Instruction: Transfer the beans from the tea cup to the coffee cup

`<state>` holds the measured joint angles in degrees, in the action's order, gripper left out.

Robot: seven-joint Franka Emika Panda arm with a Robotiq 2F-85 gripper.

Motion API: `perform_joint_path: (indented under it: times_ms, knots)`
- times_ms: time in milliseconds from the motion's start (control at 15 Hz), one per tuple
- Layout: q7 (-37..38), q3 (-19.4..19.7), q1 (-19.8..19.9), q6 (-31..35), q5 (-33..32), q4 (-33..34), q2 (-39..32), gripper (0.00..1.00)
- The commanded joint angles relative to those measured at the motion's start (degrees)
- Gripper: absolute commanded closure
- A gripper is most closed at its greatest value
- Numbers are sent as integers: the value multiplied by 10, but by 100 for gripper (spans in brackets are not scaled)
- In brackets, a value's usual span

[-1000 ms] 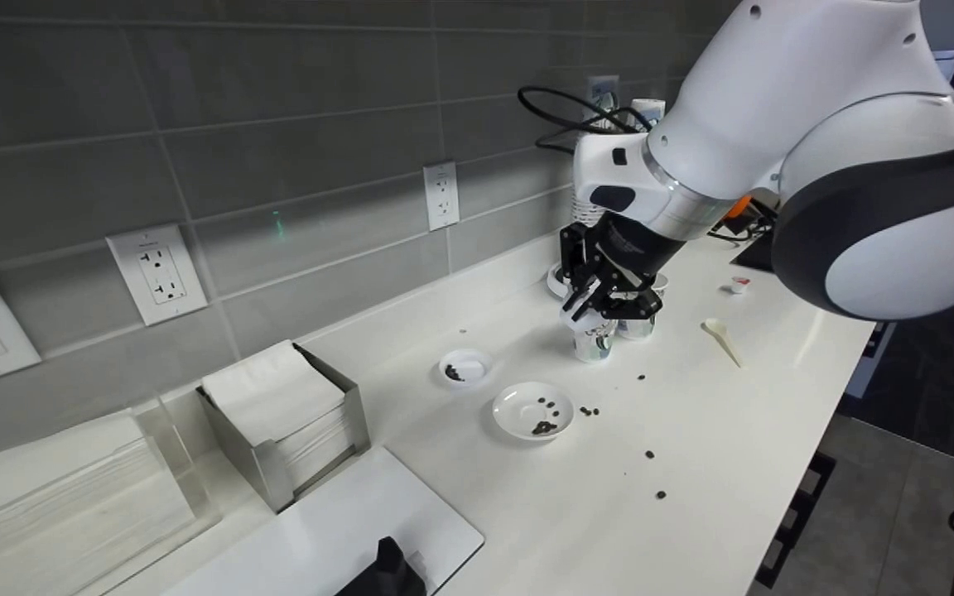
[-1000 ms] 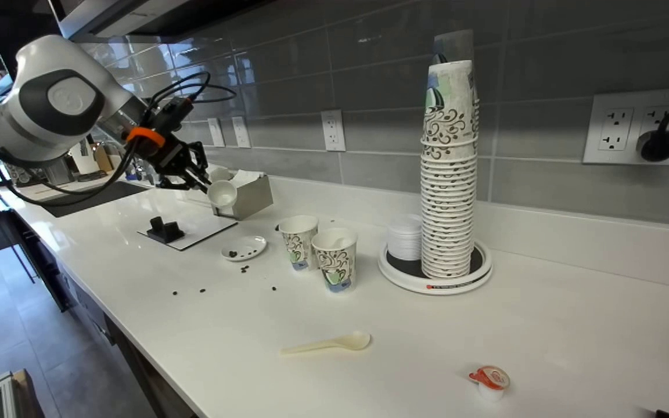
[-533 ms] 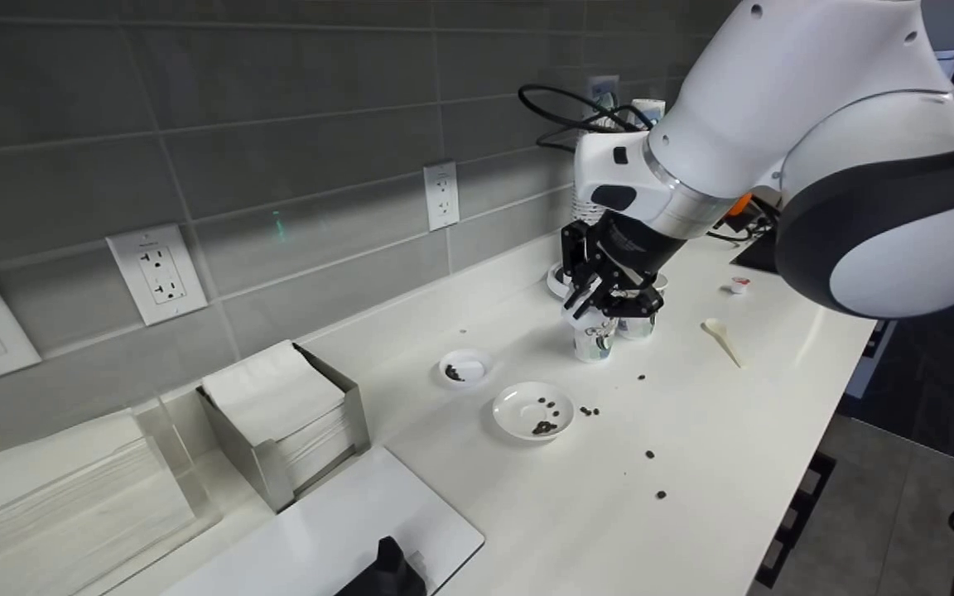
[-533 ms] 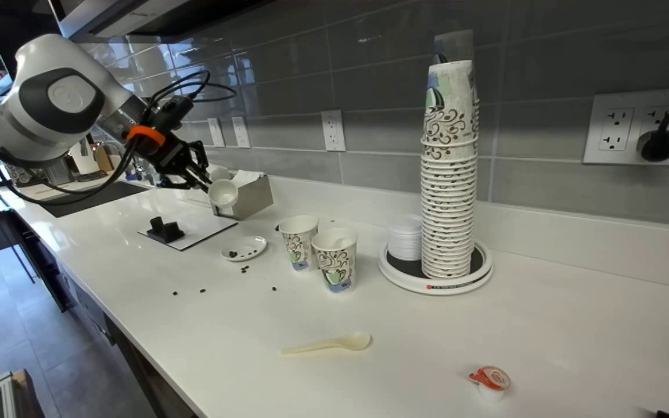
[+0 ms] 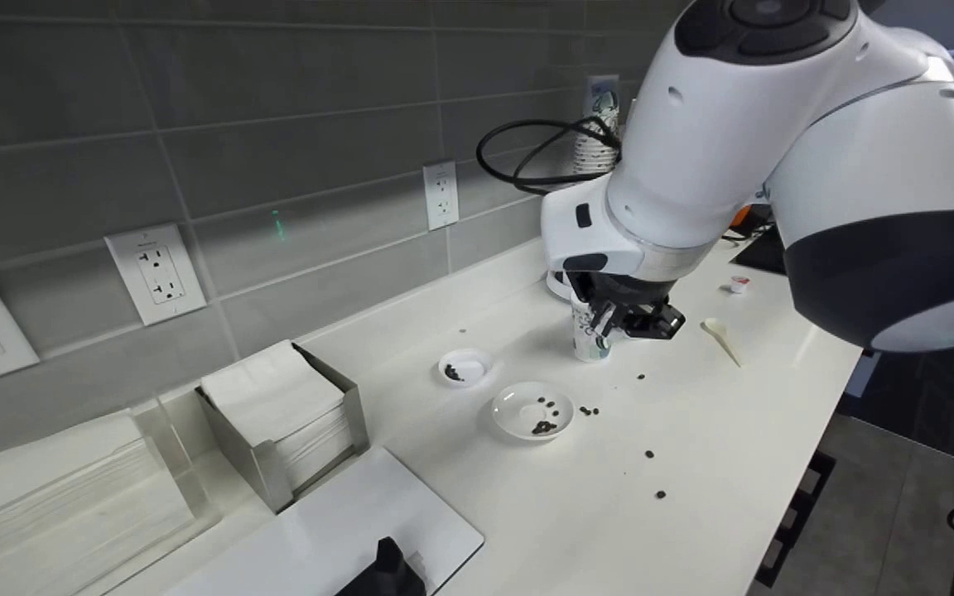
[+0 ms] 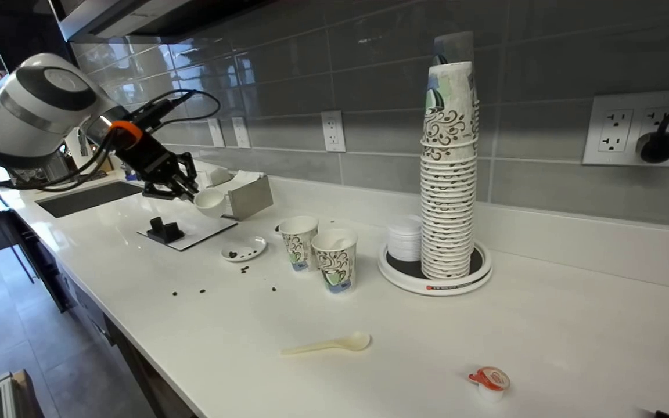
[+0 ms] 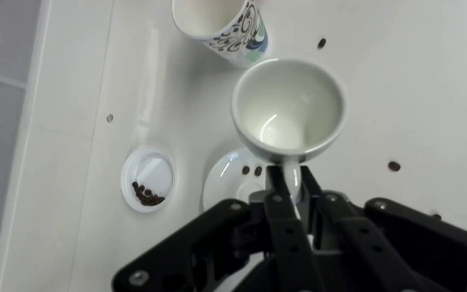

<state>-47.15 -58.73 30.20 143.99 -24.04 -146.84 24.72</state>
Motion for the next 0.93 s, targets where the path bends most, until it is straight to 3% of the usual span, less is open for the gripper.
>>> perform_joint_path:
  times_ms: [0, 200, 267, 533, 667, 867]
  knots:
    - [119, -7, -31, -128, -151, 72, -70, 97]
    - [169, 6, -92, -256, -252, 134, -172, 97]
    - [141, -71, -22, -264, -225, 147, -164, 97]
    - [121, -118, -19, -361, -281, 194, -288, 97]
    - [130, -119, -37, -411, -322, 207, -339, 97]
    - [149, -82, -97, -479, -382, 233, -425, 97]
